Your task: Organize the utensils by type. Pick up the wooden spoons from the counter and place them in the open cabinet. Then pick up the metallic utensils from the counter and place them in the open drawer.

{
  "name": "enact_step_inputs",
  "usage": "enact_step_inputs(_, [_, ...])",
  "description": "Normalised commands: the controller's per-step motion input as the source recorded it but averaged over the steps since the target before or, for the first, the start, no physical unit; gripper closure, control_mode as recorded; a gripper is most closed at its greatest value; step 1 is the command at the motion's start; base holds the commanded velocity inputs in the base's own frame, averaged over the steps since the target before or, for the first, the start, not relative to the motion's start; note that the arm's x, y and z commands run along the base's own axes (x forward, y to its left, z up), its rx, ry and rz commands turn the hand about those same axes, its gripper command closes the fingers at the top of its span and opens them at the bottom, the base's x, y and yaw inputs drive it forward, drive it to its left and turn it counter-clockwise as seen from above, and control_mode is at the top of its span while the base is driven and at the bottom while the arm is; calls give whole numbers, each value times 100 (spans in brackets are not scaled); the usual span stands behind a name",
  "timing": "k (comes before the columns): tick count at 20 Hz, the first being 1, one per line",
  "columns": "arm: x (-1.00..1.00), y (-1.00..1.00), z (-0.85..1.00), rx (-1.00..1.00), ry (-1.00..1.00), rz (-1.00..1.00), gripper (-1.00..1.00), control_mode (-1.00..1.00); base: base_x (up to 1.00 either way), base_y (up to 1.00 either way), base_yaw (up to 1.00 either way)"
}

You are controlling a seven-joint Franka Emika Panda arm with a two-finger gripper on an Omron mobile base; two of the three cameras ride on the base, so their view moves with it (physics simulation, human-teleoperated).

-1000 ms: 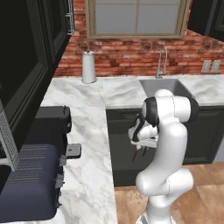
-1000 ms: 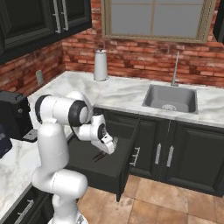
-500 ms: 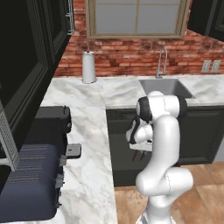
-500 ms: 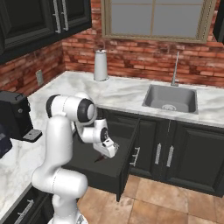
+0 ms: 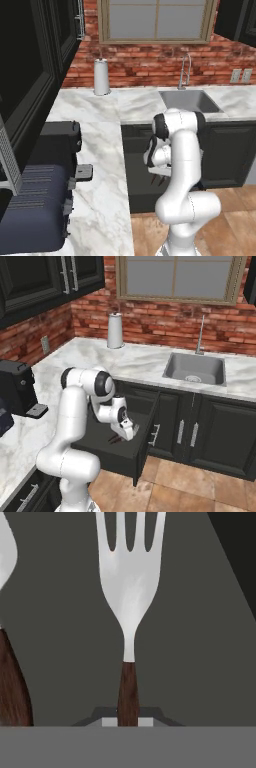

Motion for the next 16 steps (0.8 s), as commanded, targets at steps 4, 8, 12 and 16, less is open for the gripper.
enact_step_inputs(4, [2, -1, -28, 0, 0, -8, 100, -100, 0, 0, 0])
enact_step_inputs(8, [0, 0, -20, 0, 0, -9, -100, -100, 0, 0, 0])
enact_step_inputs(12, [0, 0, 8, 0, 0, -4, -100, -100, 0, 0, 0])
enact_step_inputs(16, [0, 0, 51, -1, 0, 0, -100, -100, 0, 0, 0])
